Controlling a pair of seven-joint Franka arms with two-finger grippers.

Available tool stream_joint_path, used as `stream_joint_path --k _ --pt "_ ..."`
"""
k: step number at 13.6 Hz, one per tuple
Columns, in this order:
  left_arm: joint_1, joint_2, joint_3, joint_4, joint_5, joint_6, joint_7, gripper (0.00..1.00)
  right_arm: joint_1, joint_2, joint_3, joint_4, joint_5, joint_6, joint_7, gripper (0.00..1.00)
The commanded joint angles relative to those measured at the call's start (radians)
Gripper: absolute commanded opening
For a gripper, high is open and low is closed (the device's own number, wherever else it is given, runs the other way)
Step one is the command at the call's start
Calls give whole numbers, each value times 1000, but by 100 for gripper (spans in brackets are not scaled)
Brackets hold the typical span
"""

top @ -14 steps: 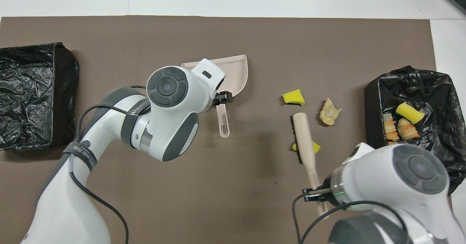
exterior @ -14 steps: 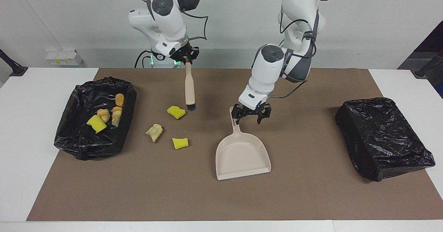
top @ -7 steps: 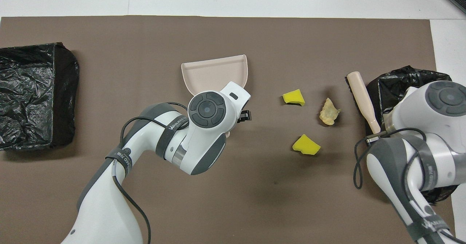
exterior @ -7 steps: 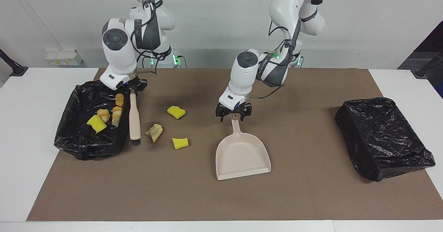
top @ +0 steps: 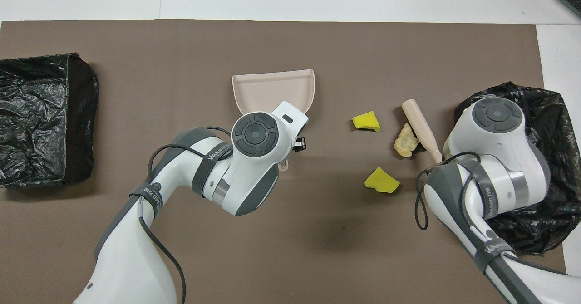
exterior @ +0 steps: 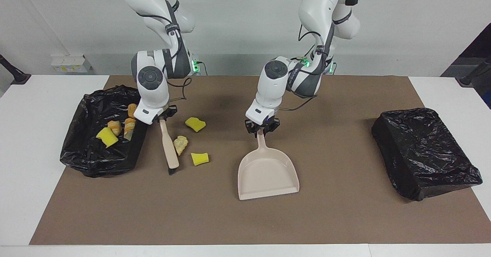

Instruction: Sweep and dump trash in bin

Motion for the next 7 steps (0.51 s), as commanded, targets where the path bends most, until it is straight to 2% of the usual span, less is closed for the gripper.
stream_joint_path --k 1,4,7 --pt "81 -82 3 -10 3 -81 112 0 62 10 4 9 130 -2 45 0" --pt "111 -93 1 -7 0 -84 232 0 122 -9 3 16 178 -36 160 0" --pt "124 -93 1 -7 0 -84 305 0 119 -133 1 15 166 -173 267 0"
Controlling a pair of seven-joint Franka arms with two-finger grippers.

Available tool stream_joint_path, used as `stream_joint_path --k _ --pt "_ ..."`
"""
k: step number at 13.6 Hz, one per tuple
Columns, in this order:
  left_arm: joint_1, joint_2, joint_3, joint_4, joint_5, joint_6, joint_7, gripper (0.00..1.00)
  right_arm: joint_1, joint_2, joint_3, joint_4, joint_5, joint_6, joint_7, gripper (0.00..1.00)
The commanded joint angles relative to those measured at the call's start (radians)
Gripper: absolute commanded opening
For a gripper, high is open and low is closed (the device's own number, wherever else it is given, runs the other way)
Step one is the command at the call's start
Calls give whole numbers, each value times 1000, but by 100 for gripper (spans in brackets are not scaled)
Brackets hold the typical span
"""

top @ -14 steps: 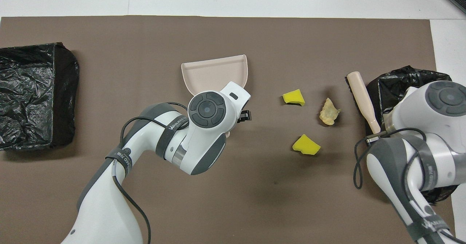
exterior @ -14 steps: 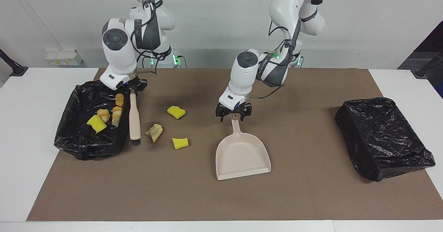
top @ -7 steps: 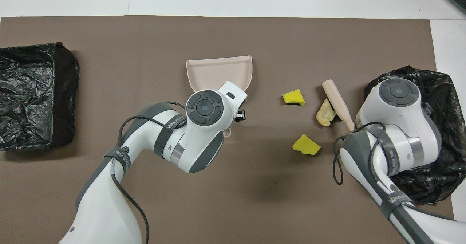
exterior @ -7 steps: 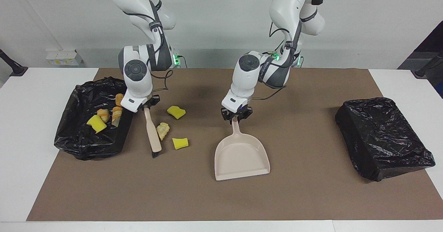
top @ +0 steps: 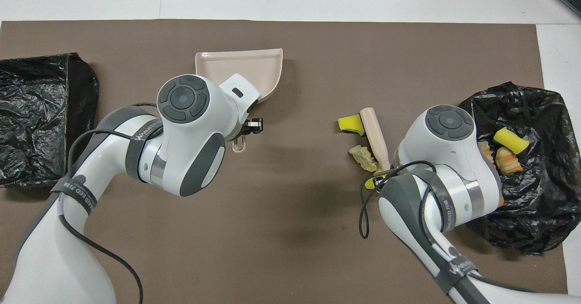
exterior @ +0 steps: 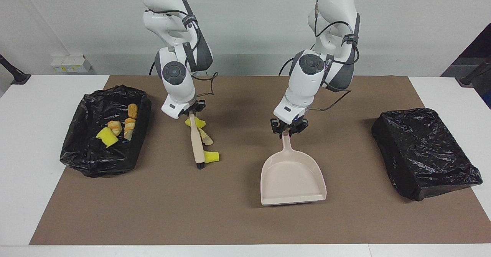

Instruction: Sweep and dump trash in bin

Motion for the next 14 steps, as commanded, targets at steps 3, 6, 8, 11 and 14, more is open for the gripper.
stream_joint_path --k 3,6,8,11,14 --pt "49 -11 -4 -10 -5 -46 286 0 4 -221 2 -131 -43 -149 222 0" --pt "78 -10 -1 7 -11 -109 629 0 8 -358 2 -313 -37 -126 263 0" --pt "80 -11 -1 8 -11 -141 840 0 10 -387 3 -381 0 -88 270 0" --pt "80 -20 -1 -2 0 -195 979 0 7 -340 3 -395 67 13 227 0" --pt "57 -39 -2 -16 39 -236 1177 0 27 -243 3 -391 198 133 141 0"
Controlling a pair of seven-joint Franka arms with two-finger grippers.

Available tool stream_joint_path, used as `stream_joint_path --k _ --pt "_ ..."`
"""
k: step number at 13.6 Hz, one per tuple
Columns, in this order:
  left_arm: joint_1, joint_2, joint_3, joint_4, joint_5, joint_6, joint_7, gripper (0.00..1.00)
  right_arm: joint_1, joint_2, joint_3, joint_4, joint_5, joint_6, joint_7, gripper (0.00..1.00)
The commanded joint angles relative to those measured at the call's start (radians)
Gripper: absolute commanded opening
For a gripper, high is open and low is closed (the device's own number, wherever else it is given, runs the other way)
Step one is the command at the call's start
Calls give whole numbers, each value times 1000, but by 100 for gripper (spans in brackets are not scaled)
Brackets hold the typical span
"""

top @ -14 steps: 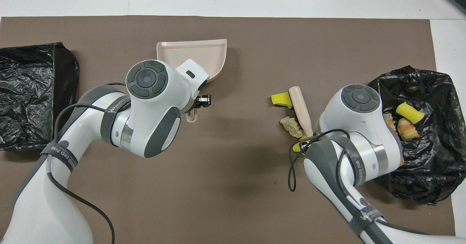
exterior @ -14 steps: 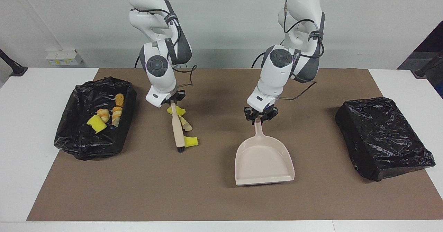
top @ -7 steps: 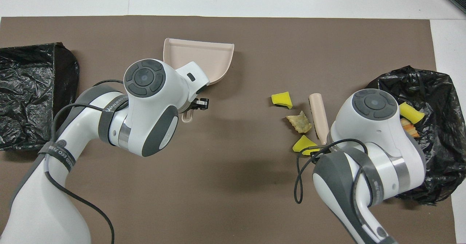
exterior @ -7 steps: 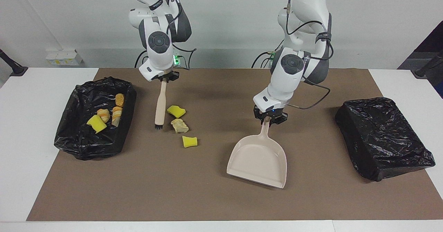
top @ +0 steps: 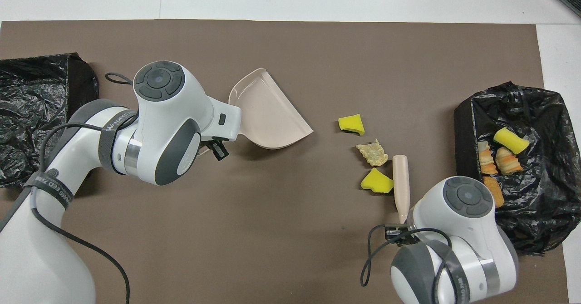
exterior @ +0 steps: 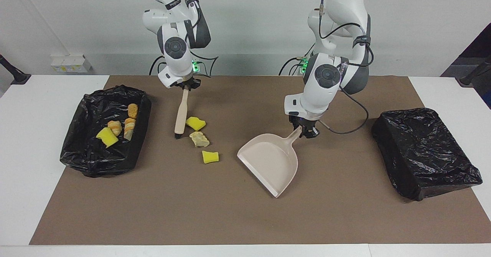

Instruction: Sweep and dump trash in bin

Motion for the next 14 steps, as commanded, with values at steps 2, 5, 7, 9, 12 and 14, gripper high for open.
stream_joint_path --k 2,5,7,9,12,14 --pt "-83 -72 -1 -94 95 -25 128 0 45 109 0 56 60 84 -31 0" --pt "-150 -120 -1 -197 151 9 135 0 51 155 2 120 48 96 -60 0" --pt "-175 -118 0 -210 156 13 134 0 89 168 5 137 63 105 -52 0" --pt "-177 -120 0 -232 161 44 132 0 102 166 5 137 67 113 -51 0" --pt "-180 -121 -1 -257 161 84 131 0 135 192 6 136 69 154 -57 0" --pt "-180 -128 -1 -277 159 121 129 0 159 206 16 157 182 159 -116 0"
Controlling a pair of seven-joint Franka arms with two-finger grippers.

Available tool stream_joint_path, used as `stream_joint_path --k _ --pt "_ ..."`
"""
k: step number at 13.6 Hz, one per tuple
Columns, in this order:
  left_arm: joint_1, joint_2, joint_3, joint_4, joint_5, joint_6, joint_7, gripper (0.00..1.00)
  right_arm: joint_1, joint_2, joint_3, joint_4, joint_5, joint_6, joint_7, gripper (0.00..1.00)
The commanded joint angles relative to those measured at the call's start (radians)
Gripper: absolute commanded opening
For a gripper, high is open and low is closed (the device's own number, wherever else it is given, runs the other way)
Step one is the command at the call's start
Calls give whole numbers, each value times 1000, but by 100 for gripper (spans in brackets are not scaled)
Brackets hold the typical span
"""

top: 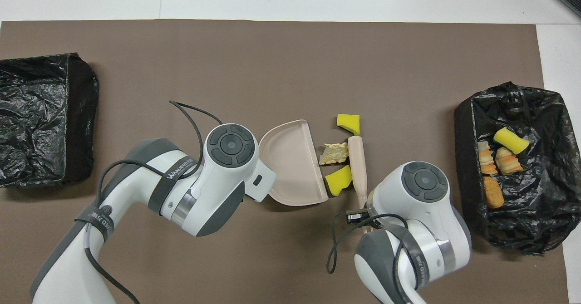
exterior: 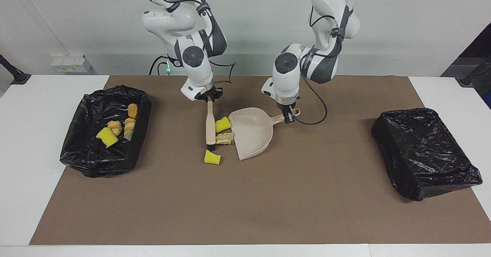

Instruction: Sweep and dump trash in bin

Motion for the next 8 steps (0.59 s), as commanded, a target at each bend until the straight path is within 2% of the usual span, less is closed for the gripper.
stream_joint_path --k 1,3,5,7,8 --pt "-17 -33 7 -58 15 56 17 0 48 29 9 33 178 14 -104 0" --pt "-18 -33 6 -78 14 85 17 0 54 27 11 62 245 0 -111 0" --pt "-17 -34 6 -91 14 118 8 0 53 -6 6 100 242 -55 -112 0" --pt "-15 -33 7 -89 11 118 -7 0 39 -83 -9 123 194 -165 -112 0" --pt "-15 -31 7 -84 11 119 -9 0 28 -91 -11 141 89 -200 -120 0"
